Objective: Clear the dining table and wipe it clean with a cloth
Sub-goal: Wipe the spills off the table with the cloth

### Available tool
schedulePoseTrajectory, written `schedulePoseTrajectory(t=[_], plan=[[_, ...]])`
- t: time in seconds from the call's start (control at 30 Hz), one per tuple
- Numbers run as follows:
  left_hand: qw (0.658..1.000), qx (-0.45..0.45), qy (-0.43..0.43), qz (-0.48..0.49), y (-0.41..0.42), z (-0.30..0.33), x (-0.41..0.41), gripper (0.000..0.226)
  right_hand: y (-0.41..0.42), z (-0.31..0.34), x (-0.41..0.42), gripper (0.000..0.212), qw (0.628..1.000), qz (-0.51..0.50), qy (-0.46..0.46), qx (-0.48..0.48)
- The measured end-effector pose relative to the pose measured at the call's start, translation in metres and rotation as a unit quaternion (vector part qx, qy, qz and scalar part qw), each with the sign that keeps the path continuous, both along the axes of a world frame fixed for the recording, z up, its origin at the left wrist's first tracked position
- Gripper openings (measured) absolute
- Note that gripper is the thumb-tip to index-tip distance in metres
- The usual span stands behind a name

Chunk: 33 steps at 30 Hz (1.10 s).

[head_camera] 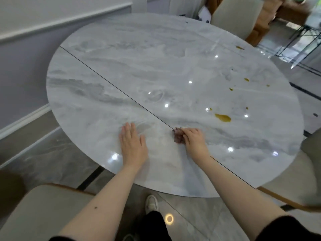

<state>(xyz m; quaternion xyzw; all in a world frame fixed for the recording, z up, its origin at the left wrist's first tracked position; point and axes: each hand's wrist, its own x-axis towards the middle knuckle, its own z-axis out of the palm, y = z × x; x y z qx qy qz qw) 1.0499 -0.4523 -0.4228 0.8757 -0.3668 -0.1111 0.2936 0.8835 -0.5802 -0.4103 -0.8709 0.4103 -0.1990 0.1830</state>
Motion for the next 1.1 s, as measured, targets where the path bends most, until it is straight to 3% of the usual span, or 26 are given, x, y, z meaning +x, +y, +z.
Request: schedulePoseTrajectory(t=[0.1,0.17,0.3,0.37,0.47,0.67,0.87,1.0,1.1], plan=[[0.993,-0.026,0.022,-0.114,-0.027,0.0,-0.033,0.047,-0.012,0.014,-0.038,0.032,0.987,-0.15,-0.051,-0.003],[0.986,-0.035,0.027,-0.164,-0.043,0.0,-0.054,0.045,-0.017,0.011,-0.07,0.039,0.984,-0.173,-0.029,-0.002],[0.976,-0.01,-0.017,-0.218,-0.069,-0.004,-0.085,0.051,-0.022,-0.012,-0.129,0.072,0.978,-0.035,0.204,0.024],[0.973,0.008,-0.041,-0.227,-0.082,-0.01,-0.099,0.062,-0.031,-0.019,-0.14,0.073,0.971,0.007,0.232,0.053],[0.974,0.029,-0.064,-0.216,-0.104,-0.018,-0.117,0.071,-0.048,-0.024,-0.131,0.071,0.971,0.013,0.236,0.033],[0.979,0.061,-0.107,-0.163,-0.167,-0.024,-0.129,0.064,-0.113,-0.026,-0.115,0.073,0.971,-0.004,0.237,0.017],[0.988,0.056,-0.108,-0.095,-0.225,-0.028,-0.122,0.059,-0.208,-0.023,-0.135,0.05,0.96,-0.02,0.278,0.015],[0.988,0.052,-0.127,-0.072,-0.234,-0.032,-0.12,0.07,-0.254,-0.022,-0.151,0.051,0.949,-0.069,0.306,0.038],[0.989,0.052,-0.127,-0.061,-0.232,-0.033,-0.121,0.064,-0.25,-0.021,-0.149,0.053,0.951,-0.07,0.298,0.052]])
